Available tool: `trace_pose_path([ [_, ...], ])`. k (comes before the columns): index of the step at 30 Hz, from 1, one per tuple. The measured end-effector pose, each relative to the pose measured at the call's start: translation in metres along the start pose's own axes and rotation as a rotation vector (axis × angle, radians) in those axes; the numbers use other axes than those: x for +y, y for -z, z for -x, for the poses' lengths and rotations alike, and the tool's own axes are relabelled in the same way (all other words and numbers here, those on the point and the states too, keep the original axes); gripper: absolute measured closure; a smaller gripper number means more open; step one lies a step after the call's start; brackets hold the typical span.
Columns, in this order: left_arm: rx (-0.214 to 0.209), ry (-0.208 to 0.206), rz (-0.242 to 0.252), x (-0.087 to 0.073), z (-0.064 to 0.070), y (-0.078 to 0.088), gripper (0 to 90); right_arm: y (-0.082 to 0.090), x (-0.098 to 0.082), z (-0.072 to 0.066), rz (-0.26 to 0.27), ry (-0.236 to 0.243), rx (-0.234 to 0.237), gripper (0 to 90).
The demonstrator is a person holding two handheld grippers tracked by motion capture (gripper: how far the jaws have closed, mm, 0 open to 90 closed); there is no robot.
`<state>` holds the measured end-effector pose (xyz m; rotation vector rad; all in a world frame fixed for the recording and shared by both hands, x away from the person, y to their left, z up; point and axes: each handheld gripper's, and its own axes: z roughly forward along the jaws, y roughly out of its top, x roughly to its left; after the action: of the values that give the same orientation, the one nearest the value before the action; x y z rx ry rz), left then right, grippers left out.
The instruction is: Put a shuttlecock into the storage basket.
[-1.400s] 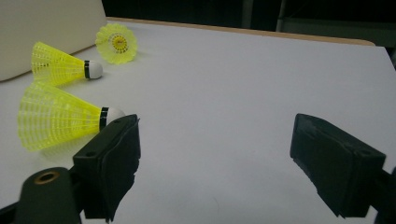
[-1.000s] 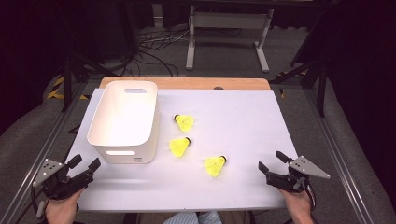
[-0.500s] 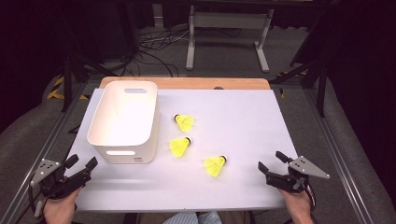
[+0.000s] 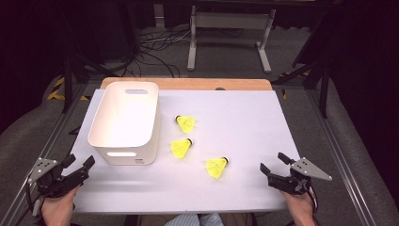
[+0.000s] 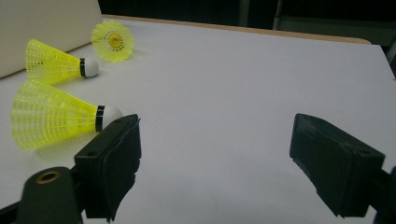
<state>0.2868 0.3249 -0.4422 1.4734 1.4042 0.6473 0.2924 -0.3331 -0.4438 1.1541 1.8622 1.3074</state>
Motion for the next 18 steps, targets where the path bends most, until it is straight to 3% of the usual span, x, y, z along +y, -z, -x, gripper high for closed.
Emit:
trace_pose_path([
  [7, 0.021, 0.031, 0.008, 0.006, -0.004, -0.005, 24.4, 0.001, 0.0, 0.001, 0.005, -0.005, 0.003, 17.2],
  [18, 0.034, 0.017, 0.016, 0.018, -0.006, -0.015, 24.6, 0.0, 0.0, 0.001, 0.003, -0.001, 0.002, 17.3],
])
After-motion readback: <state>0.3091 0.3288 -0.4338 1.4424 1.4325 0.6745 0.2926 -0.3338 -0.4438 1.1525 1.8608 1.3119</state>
